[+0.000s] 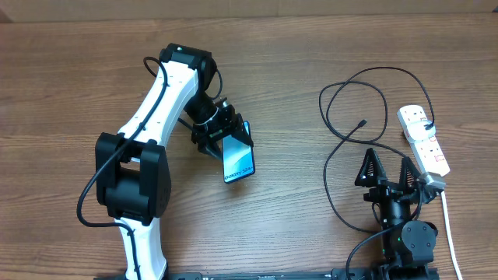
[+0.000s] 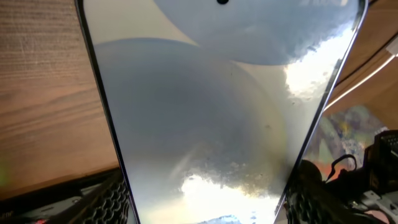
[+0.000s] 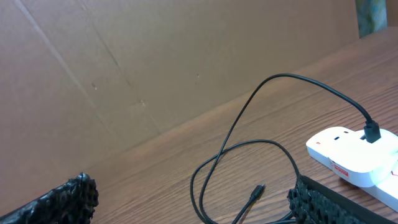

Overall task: Plug charger to phone and switch on socket
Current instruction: 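Tilt the held phone upright with the left gripper, then raise and rotate the phone toward the right side with the left gripper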

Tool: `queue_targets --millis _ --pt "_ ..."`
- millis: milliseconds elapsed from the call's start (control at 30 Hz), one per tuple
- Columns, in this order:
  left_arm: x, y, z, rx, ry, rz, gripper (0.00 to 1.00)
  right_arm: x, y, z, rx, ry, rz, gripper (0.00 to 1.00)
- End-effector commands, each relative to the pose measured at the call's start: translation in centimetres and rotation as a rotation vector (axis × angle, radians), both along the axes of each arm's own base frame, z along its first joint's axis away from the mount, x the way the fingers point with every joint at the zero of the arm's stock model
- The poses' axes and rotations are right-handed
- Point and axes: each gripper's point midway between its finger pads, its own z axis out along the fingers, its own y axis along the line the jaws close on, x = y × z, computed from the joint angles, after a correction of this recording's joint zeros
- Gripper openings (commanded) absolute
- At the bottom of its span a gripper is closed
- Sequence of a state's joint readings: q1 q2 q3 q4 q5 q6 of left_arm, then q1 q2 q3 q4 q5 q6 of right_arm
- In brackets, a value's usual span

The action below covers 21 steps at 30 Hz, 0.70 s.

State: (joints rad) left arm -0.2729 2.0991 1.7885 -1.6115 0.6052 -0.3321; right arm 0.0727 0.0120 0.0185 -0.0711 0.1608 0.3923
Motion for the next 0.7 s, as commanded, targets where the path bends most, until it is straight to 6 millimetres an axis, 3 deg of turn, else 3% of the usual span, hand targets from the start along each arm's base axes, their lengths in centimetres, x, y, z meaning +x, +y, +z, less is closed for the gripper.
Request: queue_targets --millis 0,367,667 --pt "0.2 -0.1 0.9 -0.038 -0.027 -0.030 0.47 0.0 0.0 -0.2 -0.004 -0.003 -0.001 1.00" --pt "-0.9 0.0 2.9 -0.076 -0.046 -0.066 0.45 0.0 0.0 -0.2 -0.004 -0.003 -0.001 1.00" --pt "-1.6 -0.1 7.1 -0.120 -0.166 -0.058 0.45 0.0 0.0 -0.2 -0.004 -0.003 -0.001 1.00"
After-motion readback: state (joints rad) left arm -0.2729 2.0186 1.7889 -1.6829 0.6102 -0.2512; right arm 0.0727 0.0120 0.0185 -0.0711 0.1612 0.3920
